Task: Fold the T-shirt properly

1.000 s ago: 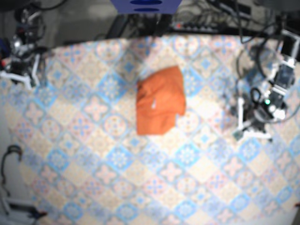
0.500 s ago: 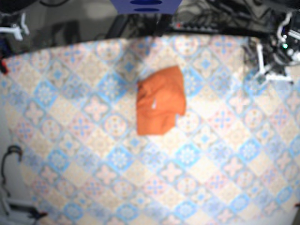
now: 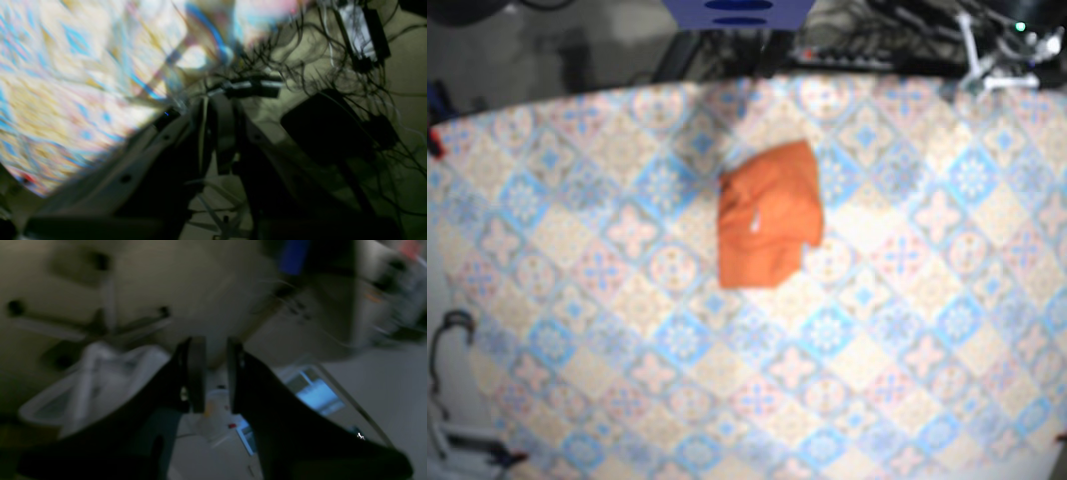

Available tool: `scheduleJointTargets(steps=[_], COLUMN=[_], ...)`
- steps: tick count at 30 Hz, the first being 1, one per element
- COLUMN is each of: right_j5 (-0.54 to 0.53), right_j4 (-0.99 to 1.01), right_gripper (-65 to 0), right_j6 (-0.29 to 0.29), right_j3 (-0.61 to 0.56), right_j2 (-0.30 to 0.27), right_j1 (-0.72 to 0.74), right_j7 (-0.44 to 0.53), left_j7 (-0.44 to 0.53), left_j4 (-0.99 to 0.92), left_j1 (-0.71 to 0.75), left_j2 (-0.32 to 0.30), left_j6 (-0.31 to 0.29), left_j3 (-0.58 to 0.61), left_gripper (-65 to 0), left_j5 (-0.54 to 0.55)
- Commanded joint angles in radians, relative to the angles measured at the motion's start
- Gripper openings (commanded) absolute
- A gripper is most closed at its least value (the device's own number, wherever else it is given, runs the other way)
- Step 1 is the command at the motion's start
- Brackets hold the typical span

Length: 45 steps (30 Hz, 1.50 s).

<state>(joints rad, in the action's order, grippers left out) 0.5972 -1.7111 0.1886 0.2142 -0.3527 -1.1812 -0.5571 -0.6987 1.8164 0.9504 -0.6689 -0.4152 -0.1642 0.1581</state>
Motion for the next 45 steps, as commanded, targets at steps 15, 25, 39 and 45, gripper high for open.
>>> scheduleJointTargets(steps=[15, 25, 39, 45], right_j5=[-0.181, -0.507, -0.61, -0.669], right_j4=[0.592, 1.072, 1.594, 1.6], right_gripper=[-54.0, -53.9, -53.7, -53.7], right_j6=[-0.007, -0.007, -0.011, -0.011], right_j3=[-0.307, -0.329, -0.132, 0.043], right_j2=[-0.009, 0.07, 0.275, 0.277], right_j1=[0.214, 0.485, 0.825, 0.898], right_j7=[0.004, 0.2, 0.599, 0.613], left_j7=[0.196, 0.196, 0.468, 0.471], left_j4=[-0.568, -0.875, -1.489, -1.486], left_j1=[-0.173, -0.486, -0.934, -0.948], left_j2=[0.084, 0.208, 0.486, 0.548], left_j6=[-0.006, -0.006, -0.004, -0.003], left_j3=[0.323, 0.429, 0.429, 0.429], left_gripper=[-57.9, -57.6, -57.6, -57.6], left_j5=[0.01, 0.018, 0.008, 0.008])
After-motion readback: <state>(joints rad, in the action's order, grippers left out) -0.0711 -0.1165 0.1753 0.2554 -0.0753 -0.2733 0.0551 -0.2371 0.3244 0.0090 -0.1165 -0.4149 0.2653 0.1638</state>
